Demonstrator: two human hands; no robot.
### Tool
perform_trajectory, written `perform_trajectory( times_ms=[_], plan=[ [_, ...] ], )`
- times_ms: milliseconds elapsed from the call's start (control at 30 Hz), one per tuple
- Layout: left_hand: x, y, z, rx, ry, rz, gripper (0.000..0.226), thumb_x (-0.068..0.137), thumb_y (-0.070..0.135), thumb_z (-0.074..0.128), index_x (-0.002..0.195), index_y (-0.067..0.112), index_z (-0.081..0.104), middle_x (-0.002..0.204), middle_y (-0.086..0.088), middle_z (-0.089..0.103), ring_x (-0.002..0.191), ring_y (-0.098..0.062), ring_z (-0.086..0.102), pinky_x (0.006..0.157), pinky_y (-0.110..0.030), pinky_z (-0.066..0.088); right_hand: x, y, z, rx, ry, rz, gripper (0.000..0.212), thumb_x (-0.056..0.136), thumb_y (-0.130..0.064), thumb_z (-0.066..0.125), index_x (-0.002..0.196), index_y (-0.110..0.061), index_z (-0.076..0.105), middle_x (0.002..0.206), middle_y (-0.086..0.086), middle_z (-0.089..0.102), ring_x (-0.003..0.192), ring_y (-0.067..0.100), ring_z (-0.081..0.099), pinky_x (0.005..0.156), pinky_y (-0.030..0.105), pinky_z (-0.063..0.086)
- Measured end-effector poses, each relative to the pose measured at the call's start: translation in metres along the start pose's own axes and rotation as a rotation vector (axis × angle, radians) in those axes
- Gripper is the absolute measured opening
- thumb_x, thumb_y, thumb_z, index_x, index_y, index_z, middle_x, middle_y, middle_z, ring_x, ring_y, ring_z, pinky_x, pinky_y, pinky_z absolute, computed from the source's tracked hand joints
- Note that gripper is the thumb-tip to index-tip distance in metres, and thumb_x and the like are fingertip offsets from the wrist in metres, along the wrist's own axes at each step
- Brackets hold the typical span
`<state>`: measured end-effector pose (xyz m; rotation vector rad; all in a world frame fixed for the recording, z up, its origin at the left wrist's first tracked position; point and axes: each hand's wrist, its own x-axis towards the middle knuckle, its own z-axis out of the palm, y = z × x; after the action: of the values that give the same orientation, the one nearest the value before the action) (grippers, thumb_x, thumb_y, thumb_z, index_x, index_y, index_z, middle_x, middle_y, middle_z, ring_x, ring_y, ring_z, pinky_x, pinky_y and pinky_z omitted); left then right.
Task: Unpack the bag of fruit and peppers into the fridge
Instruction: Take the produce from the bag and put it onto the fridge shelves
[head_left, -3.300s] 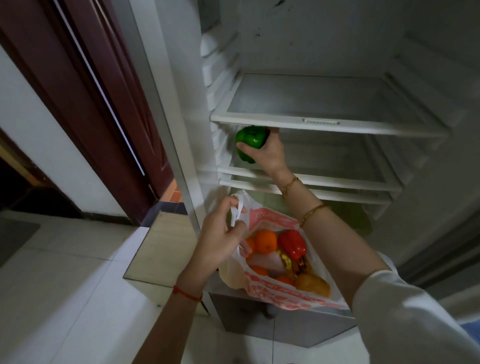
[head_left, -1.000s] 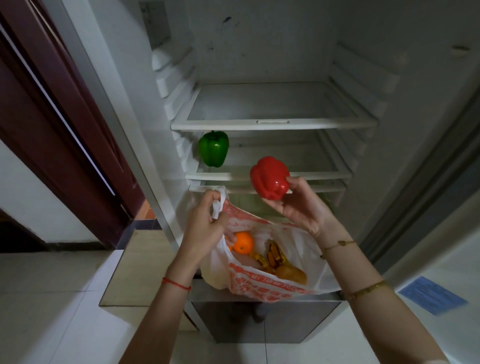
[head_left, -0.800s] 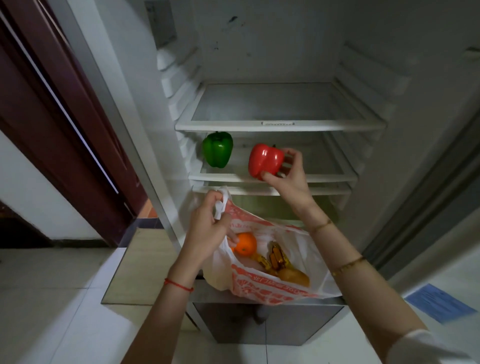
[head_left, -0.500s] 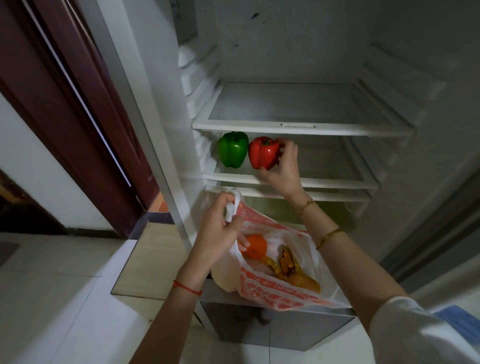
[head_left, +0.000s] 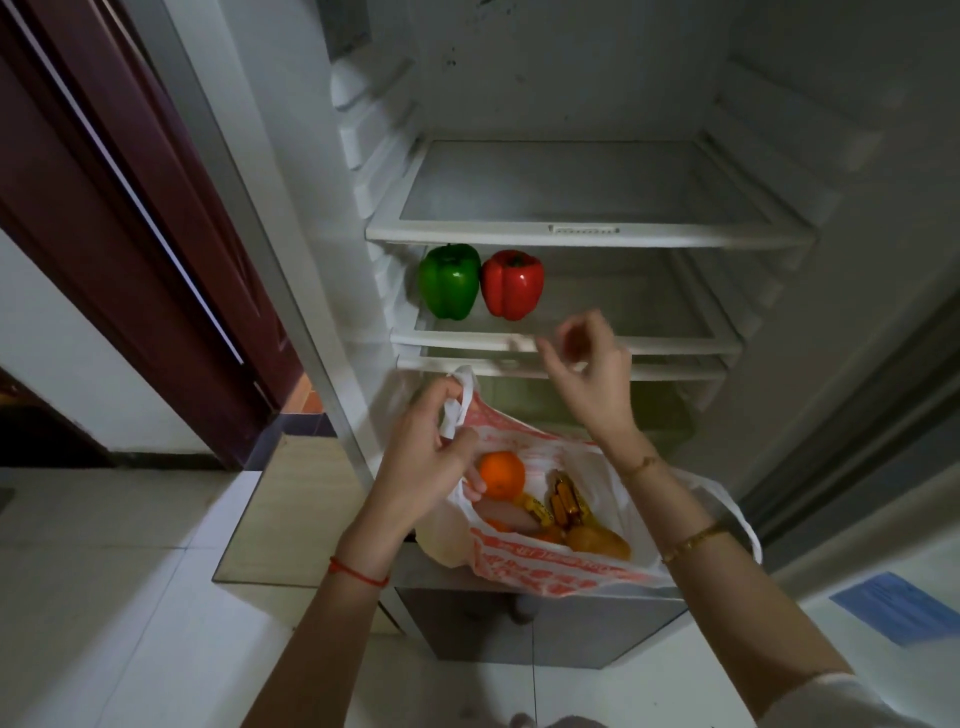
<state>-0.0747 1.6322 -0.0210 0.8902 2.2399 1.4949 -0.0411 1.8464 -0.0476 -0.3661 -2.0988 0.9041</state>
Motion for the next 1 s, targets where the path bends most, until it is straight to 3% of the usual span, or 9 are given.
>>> perform_trajectory(
  times_ms=[133, 200, 300, 400, 500, 633, 733, 900, 1000],
  plan=[
    [-0.012, 0.000, -0.001, 0.009, -0.054, 0.007, 0.022, 0.096, -0.001, 0.053, 0.115, 0.008, 0.049, 0.093, -0.020, 0.070, 0.048, -0.017, 0.068, 0.042, -0.018, 0.048, -0.056, 0.018, -0.022, -0.098, -0.509, 0.051, 0.020, 0.090, -0.029, 0.064, 0.074, -0.018, 0.069, 0.067, -0.005, 0.067, 0.056, 0.006, 0.062, 0.055, 0.015, 0.049],
    [-0.020, 0.001, 0.000, 0.005, -0.079, 0.026, 0.020, 0.096, -0.003, 0.051, 0.108, 0.012, 0.048, 0.087, -0.018, 0.070, 0.046, -0.016, 0.068, 0.041, -0.014, 0.045, -0.078, 0.042, -0.023, -0.214, -0.713, 0.065, 0.014, 0.086, -0.028, 0.067, 0.077, -0.022, 0.073, 0.076, -0.006, 0.072, 0.063, 0.003, 0.064, 0.064, 0.025, 0.054],
    [-0.029, -0.001, 0.003, -0.034, -0.099, 0.025, 0.024, 0.095, -0.005, 0.052, 0.102, 0.018, 0.048, 0.087, -0.018, 0.071, 0.047, -0.020, 0.069, 0.043, -0.020, 0.050, -0.104, 0.074, -0.020, -0.418, -0.975, 0.166, 0.027, 0.086, -0.038, 0.062, 0.106, -0.021, 0.069, 0.108, -0.002, 0.069, 0.097, 0.015, 0.064, 0.088, 0.032, 0.052],
    [-0.035, -0.004, 0.006, -0.020, -0.085, 0.009, 0.020, 0.095, -0.004, 0.053, 0.106, 0.011, 0.048, 0.084, -0.021, 0.071, 0.047, -0.019, 0.070, 0.042, -0.019, 0.049, -0.124, 0.088, -0.014, -0.609, -1.132, 0.335, 0.065, 0.086, -0.041, 0.054, 0.143, -0.015, 0.037, 0.131, 0.008, 0.053, 0.114, 0.027, 0.055, 0.095, 0.034, 0.048],
    [-0.040, 0.000, 0.009, -0.023, -0.068, -0.005, 0.019, 0.094, -0.005, 0.053, 0.106, 0.008, 0.046, 0.075, -0.013, 0.067, 0.042, -0.012, 0.066, 0.040, -0.015, 0.044, -0.142, 0.100, -0.006, -0.847, -1.133, 0.213, 0.082, 0.088, -0.047, 0.049, 0.153, -0.012, 0.012, 0.143, 0.015, 0.040, 0.119, 0.033, 0.049, 0.101, 0.043, 0.044],
    [-0.044, 0.005, 0.010, -0.034, -0.055, -0.004, 0.016, 0.094, -0.006, 0.054, 0.106, 0.001, 0.046, 0.086, -0.002, 0.063, 0.039, -0.006, 0.062, 0.037, -0.009, 0.037, -0.159, 0.113, 0.003, -1.023, -1.066, 0.124, 0.063, 0.094, -0.047, 0.041, 0.144, -0.011, 0.032, 0.144, 0.015, 0.041, 0.125, 0.034, 0.044, 0.105, 0.045, 0.036],
    [-0.046, 0.007, 0.010, -0.035, -0.035, 0.003, 0.018, 0.093, -0.008, 0.054, 0.103, 0.005, 0.046, 0.083, -0.014, 0.063, 0.037, -0.005, 0.060, 0.037, -0.009, 0.037, -0.161, 0.115, 0.006, -1.062, -1.098, 0.121, 0.067, 0.092, -0.042, 0.049, 0.147, -0.009, 0.029, 0.145, 0.016, 0.040, 0.126, 0.035, 0.043, 0.105, 0.046, 0.035],
    [-0.045, 0.006, 0.008, -0.051, -0.039, -0.015, 0.022, 0.095, -0.006, 0.052, 0.107, 0.010, 0.046, 0.081, -0.025, 0.068, 0.042, -0.012, 0.066, 0.040, -0.012, 0.043, -0.147, 0.086, -0.007, -0.722, -1.033, 0.371, 0.084, 0.086, -0.032, 0.059, 0.152, -0.012, 0.012, 0.140, 0.015, 0.038, 0.121, 0.035, 0.048, 0.101, 0.048, 0.043],
    [-0.041, 0.006, 0.007, -0.024, -0.038, 0.001, 0.022, 0.095, -0.007, 0.050, 0.109, 0.009, 0.046, 0.080, -0.022, 0.070, 0.043, -0.013, 0.067, 0.041, -0.013, 0.044, -0.115, 0.054, -0.026, -0.428, -0.935, 0.473, 0.071, 0.082, -0.026, 0.070, 0.140, -0.009, 0.033, 0.124, 0.006, 0.047, 0.112, 0.025, 0.054, 0.081, 0.022, 0.044]
  ],
)
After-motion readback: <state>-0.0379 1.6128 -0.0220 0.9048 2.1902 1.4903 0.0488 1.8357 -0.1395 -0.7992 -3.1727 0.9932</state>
